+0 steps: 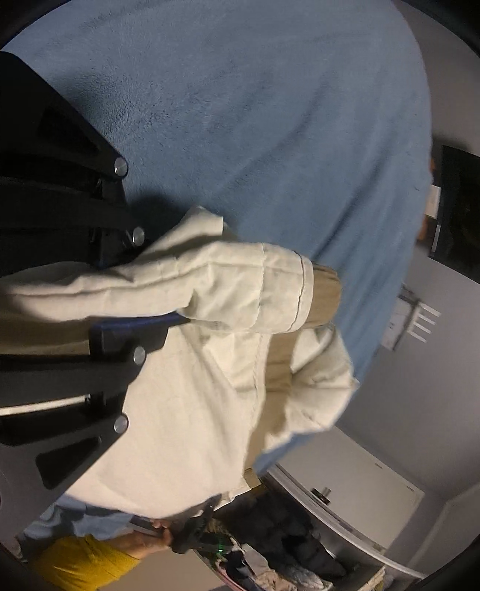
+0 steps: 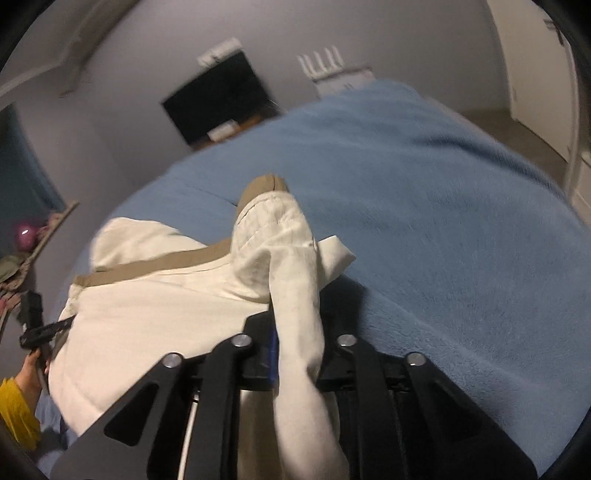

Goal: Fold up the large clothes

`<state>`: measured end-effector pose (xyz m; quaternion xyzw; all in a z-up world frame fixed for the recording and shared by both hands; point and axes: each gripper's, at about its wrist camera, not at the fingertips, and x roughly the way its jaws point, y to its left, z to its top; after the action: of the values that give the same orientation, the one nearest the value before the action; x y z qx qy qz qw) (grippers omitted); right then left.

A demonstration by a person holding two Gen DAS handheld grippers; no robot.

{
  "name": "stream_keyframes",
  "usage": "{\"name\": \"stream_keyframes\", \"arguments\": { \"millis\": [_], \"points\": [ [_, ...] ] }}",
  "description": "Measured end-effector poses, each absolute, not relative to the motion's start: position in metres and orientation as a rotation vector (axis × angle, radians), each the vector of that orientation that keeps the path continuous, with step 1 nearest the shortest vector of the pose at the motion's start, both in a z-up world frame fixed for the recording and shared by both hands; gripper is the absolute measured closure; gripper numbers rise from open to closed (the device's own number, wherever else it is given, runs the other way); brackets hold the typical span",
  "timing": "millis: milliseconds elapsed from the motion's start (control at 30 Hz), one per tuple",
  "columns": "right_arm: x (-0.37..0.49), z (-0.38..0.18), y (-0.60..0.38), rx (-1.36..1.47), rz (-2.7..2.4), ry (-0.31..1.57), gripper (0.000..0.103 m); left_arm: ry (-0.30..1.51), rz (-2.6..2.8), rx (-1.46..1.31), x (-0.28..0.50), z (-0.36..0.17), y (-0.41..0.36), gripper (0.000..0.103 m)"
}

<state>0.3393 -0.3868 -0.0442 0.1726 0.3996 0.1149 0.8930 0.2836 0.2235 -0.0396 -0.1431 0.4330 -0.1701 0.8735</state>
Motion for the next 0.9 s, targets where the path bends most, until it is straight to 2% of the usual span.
{"name": "stream_keyframes", "arguments": {
  "millis": [100, 167, 233, 267, 300, 400, 433, 567, 633, 800, 900],
  "points": [
    [0.348, -0.062, -0.397, 0.426, 0.202, 0.879, 0.083, 0.930, -0.330, -0.296, 0.286, -0.048, 0.227, 0.068],
    [0.347, -0.062, -0.399, 0.448, 0.200, 0.886, 0.081, 0.932, -0.297, -0.295, 0.281, -0.048, 0.229, 0.057],
    [0.343, -0.056, -0.398, 0.426, 0.157, 0.893, 0.067, 0.917, -0.198, -0.246, 0.284, -0.042, 0.234, 0.028],
    [0.337, -0.049, -0.397, 0.397, 0.115, 0.883, 0.052, 0.897, -0.161, -0.228, 0.278, -0.035, 0.237, 0.026],
    [0.326, -0.039, -0.394, 0.362, 0.088, 0.861, 0.041, 0.884, -0.145, -0.225, 0.272, -0.028, 0.238, 0.024],
    [0.294, -0.015, -0.376, 0.214, 0.061, 0.790, 0.027, 0.859, -0.113, -0.214, 0.249, -0.007, 0.238, 0.015],
    [0.287, -0.008, -0.369, 0.160, 0.065, 0.769, 0.025, 0.852, -0.115, -0.187, 0.240, 0.000, 0.232, 0.011],
    [0.229, 0.010, -0.317, -0.031, 0.187, 0.696, 0.021, 0.821, -0.122, 0.029, 0.199, 0.022, 0.176, 0.009],
    [0.202, 0.008, -0.283, -0.086, 0.262, 0.696, 0.021, 0.810, -0.143, 0.023, 0.183, 0.023, 0.154, 0.007],
    [0.166, -0.012, -0.221, -0.155, 0.331, 0.704, 0.021, 0.927, -0.165, -0.157, 0.159, -0.013, 0.090, 0.007],
    [0.162, -0.025, -0.209, -0.193, 0.317, 0.704, 0.021, 0.906, -0.125, 0.028, 0.149, -0.023, 0.052, 0.007]
  ]
}}
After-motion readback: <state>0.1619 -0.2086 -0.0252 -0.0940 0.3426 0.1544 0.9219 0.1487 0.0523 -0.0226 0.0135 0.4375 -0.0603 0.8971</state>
